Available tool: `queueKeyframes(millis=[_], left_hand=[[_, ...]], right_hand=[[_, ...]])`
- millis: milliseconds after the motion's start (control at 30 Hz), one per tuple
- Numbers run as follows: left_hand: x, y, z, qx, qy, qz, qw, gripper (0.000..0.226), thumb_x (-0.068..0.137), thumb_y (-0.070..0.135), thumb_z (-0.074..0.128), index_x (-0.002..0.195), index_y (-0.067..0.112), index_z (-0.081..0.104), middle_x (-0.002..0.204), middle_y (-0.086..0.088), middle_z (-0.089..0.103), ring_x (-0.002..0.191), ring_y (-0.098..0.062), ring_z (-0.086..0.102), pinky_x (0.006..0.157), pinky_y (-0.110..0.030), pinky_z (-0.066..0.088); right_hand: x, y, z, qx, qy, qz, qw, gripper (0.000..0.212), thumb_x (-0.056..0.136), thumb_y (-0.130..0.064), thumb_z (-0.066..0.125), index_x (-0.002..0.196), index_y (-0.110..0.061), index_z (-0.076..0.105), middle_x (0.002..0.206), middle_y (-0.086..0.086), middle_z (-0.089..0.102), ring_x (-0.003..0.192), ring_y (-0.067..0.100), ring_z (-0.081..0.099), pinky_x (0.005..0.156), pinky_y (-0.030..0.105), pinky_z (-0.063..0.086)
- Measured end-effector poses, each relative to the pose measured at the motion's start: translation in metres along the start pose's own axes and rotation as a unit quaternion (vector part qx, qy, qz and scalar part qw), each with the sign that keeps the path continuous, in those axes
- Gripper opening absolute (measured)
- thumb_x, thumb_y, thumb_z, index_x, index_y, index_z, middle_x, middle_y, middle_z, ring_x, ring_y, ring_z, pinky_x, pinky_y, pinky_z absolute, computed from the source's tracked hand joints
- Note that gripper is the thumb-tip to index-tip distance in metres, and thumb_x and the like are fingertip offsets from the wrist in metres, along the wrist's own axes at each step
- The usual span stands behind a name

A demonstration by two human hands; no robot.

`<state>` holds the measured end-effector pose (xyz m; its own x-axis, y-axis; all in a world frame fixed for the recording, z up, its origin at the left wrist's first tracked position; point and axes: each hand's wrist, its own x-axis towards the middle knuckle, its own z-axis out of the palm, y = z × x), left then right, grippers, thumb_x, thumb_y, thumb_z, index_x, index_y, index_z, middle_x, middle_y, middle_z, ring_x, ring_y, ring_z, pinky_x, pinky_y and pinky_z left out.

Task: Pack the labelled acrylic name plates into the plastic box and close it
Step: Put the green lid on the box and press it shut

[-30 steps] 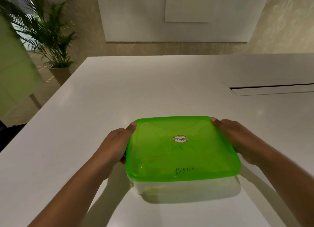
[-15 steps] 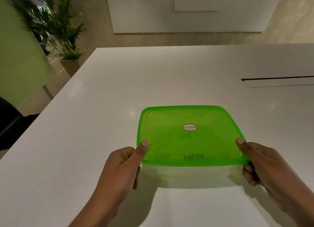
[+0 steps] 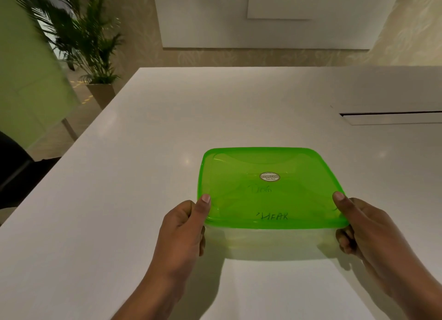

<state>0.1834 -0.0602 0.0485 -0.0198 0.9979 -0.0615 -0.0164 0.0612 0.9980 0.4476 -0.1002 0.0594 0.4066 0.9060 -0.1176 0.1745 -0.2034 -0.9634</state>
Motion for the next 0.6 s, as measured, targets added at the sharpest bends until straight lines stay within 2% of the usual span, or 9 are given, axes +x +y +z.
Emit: queueKeyframes(millis=[100,167,267,367,600], left_hand=[[-0.002,-0.0023,-0.0005,0.0,0.004,0.01,1.0,0.063,0.079,0.049,0.056,0.074,-0.011,0.039,0.048,-0.003,0.033,0.039,-0.013,0.032,0.04,-0.02,0.03],[-0.0043,-0.0038,-0.0004,-0.002,0.009,0.017,1.0,0.056,0.079,0.049,0.056,0.067,-0.002,0.038,0.046,-0.002,0.034,0.039,-0.015,0.033,0.042,-0.022,0.03],[-0.0062,-0.0057,0.0011,0.004,0.012,0.027,1.0,0.045,0.08,0.047,0.056,0.062,0.01,0.038,0.042,0.0,0.037,0.039,-0.017,0.036,0.042,-0.023,0.032],[-0.0049,-0.0061,0.0011,0.012,0.014,0.035,0.999,0.043,0.082,0.045,0.056,0.061,0.012,0.037,0.041,0.001,0.038,0.038,-0.017,0.038,0.042,-0.024,0.033],[0.0011,-0.0068,-0.0018,0.026,0.011,0.014,1.0,0.043,0.092,0.038,0.055,0.064,0.009,0.038,0.042,0.001,0.036,0.037,-0.016,0.038,0.044,-0.028,0.033]], right_hand=[[-0.001,0.0018,-0.0001,0.004,0.007,-0.007,1.0,0.082,0.044,-0.086,0.065,0.072,-0.01,0.049,0.038,-0.005,0.038,0.049,0.021,0.036,0.053,0.03,0.028],[-0.0032,0.0009,0.0002,0.01,0.005,-0.006,1.0,0.082,0.046,-0.082,0.066,0.074,-0.007,0.046,0.039,-0.005,0.038,0.047,0.02,0.037,0.049,0.027,0.03],[-0.0051,-0.0001,-0.0008,0.012,0.006,-0.006,1.0,0.105,0.033,-0.089,0.068,0.075,0.003,0.041,0.042,-0.004,0.037,0.041,0.016,0.043,0.041,0.023,0.035],[-0.0051,-0.0018,-0.0023,0.016,0.002,0.008,1.0,0.105,0.026,-0.088,0.07,0.075,0.001,0.045,0.043,-0.004,0.038,0.04,0.015,0.05,0.039,0.022,0.041],[-0.0051,-0.0035,-0.0036,0.002,0.0,0.027,1.0,0.104,0.024,-0.09,0.067,0.079,-0.003,0.055,0.039,-0.003,0.039,0.042,0.019,0.046,0.051,0.03,0.038]])
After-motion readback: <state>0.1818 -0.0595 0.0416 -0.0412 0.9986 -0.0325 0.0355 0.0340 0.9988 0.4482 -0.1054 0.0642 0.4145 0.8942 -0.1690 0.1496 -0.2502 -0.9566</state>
